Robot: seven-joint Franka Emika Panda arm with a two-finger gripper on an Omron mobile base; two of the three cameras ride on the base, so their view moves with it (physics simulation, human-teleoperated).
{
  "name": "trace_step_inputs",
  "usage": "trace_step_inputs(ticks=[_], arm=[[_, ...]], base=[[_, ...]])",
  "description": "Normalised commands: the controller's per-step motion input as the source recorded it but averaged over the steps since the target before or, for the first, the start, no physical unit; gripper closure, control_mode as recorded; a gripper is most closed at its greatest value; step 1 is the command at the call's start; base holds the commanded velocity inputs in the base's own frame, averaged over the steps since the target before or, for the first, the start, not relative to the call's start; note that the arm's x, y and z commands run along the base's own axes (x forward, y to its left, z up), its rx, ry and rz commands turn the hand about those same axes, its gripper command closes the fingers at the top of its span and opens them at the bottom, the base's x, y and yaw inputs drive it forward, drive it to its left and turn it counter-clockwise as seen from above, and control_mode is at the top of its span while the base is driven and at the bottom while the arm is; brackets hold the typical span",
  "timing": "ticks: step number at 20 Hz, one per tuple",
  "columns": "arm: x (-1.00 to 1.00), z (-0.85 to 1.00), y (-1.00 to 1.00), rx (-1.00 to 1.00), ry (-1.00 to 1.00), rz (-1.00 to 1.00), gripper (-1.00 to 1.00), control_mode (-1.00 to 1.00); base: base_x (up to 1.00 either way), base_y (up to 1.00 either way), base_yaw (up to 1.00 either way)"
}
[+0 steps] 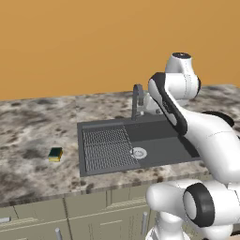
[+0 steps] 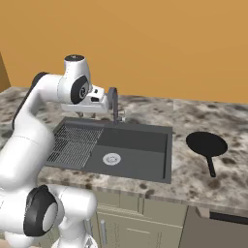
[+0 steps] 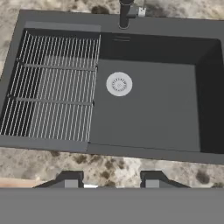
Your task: Pick the pan and sponge and place them into the sink. Then turn on the water.
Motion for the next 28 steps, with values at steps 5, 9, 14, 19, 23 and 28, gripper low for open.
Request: trace_step_inputs(ticks=[5, 9, 14, 19, 23, 28], arm=[[-0.11, -0.02, -0.52, 0.1, -0.06, -0.06, -1.0, -1.0], [-0.24, 0.0, -1.0, 0.11, -0.15, -0.02, -1.0, -1.0], [-0.07, -0.01, -1.0, -0.03, -0.06, 0.0, -1.0, -1.0], [0.05, -0.01, -1.0, -0.22, 0.01, 0.01, -1.0, -1.0], [0.0, -0.18, -1.0, -0.35, 0.0, 0.0, -1.0, -1.0], [-0.19, -0.31, -0.98, -0.25, -0.02, -0.05, -1.0, -1.0]], base=[[0.0, 0.0, 0.0], [0.0, 0.0, 0.0], [0.0, 0.0, 0.0], [0.0, 0.0, 0.0], [0.0, 0.0, 0.0], [0.0, 0.0, 0.0]])
